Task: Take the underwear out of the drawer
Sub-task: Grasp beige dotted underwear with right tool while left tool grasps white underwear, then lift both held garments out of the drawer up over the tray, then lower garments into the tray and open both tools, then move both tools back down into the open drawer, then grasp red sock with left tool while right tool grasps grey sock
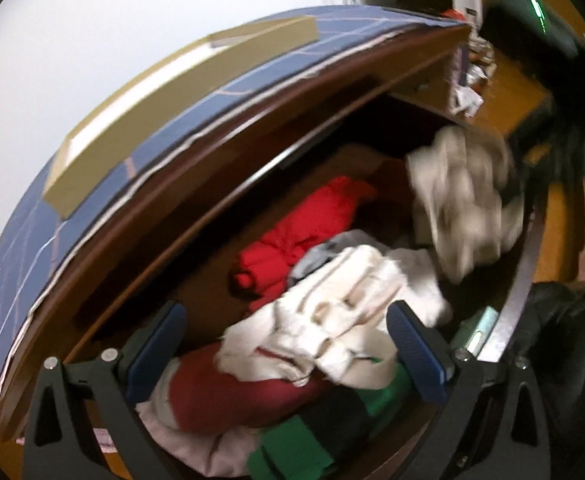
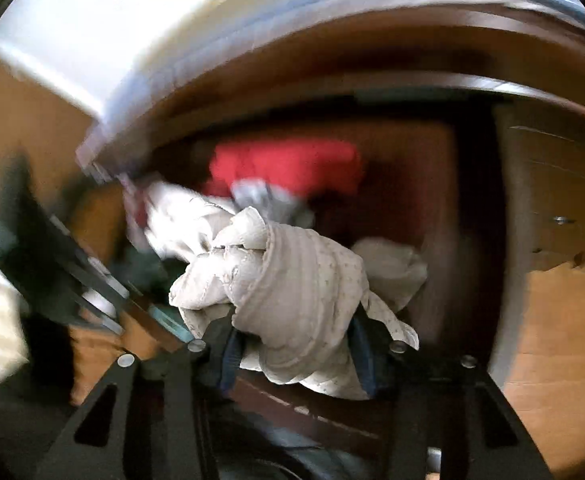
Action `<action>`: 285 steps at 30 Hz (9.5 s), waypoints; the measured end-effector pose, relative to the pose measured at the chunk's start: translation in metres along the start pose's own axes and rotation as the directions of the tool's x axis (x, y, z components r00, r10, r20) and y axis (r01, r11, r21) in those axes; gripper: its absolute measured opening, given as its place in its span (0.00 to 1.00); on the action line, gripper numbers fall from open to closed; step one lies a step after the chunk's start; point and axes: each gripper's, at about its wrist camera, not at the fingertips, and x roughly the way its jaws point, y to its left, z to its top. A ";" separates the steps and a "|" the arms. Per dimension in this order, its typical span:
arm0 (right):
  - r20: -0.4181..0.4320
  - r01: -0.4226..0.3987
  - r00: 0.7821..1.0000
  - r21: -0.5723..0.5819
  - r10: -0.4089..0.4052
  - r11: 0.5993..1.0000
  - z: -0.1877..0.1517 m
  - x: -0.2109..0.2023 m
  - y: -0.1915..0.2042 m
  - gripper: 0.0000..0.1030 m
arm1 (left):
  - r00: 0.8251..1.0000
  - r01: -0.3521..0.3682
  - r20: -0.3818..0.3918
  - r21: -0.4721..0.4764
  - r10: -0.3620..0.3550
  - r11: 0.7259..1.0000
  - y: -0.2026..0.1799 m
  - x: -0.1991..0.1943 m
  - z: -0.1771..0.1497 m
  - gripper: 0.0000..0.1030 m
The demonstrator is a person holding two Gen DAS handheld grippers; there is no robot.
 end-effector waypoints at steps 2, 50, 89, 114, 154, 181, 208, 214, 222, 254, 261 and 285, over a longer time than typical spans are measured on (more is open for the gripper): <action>0.070 -0.045 0.997 0.061 0.041 0.997 0.003 -0.018 -0.007 0.48 | 0.999 0.044 -0.015 0.027 -0.043 0.999 -0.003 0.007 0.006 0.98; 0.468 0.448 0.782 0.037 -0.411 0.893 -0.044 -0.072 0.109 0.48 | 0.934 0.290 0.299 -0.314 -0.196 0.904 0.018 -0.084 -0.030 0.33; 0.590 0.291 0.770 0.012 -0.242 0.957 0.139 -0.079 0.169 0.48 | 0.821 0.083 0.499 -0.585 0.277 0.807 0.150 -0.109 0.062 0.33; 0.385 -0.041 0.915 0.379 -0.117 0.924 0.281 0.031 0.110 0.49 | 0.860 -0.015 0.326 -0.754 0.394 0.657 0.213 -0.004 0.122 0.33; 0.554 0.226 0.794 0.112 -0.249 0.968 0.204 -0.023 0.143 0.71 | 0.853 -0.259 0.145 -0.717 0.502 0.648 0.183 -0.024 0.108 0.91; 0.584 0.265 0.771 0.068 -0.253 0.962 0.077 -0.058 0.140 0.71 | 0.859 -0.318 0.113 -0.647 0.499 0.693 0.099 -0.048 0.061 0.99; 0.497 0.301 0.828 -0.005 -0.259 0.954 -0.024 -0.031 0.118 0.71 | 0.915 -0.314 0.051 -0.533 0.400 0.786 0.073 -0.047 -0.026 0.99; 0.446 0.271 0.861 0.005 -0.244 0.963 -0.044 -0.023 0.104 0.71 | 0.951 -0.264 0.035 -0.421 0.306 0.868 0.060 -0.036 -0.046 0.99; 0.390 0.237 0.895 -0.004 -0.216 0.972 -0.052 -0.019 0.097 0.71 | 0.981 -0.192 0.002 -0.194 0.196 0.962 0.046 -0.020 -0.051 0.99; 0.399 0.272 0.869 0.111 -0.294 0.956 -0.044 -0.050 0.050 0.70 | 0.962 0.113 -0.259 0.091 -0.086 0.989 0.027 0.040 -0.018 0.43; 0.348 0.217 0.909 0.078 -0.231 0.973 -0.040 -0.027 0.059 0.68 | 0.977 0.209 0.001 -0.165 -0.211 0.964 0.054 -0.023 -0.022 0.42; -0.141 0.283 0.919 -0.420 -0.369 0.863 0.015 0.136 0.128 0.61 | 0.971 0.105 0.238 -0.544 0.034 0.833 0.071 -0.106 -0.075 0.42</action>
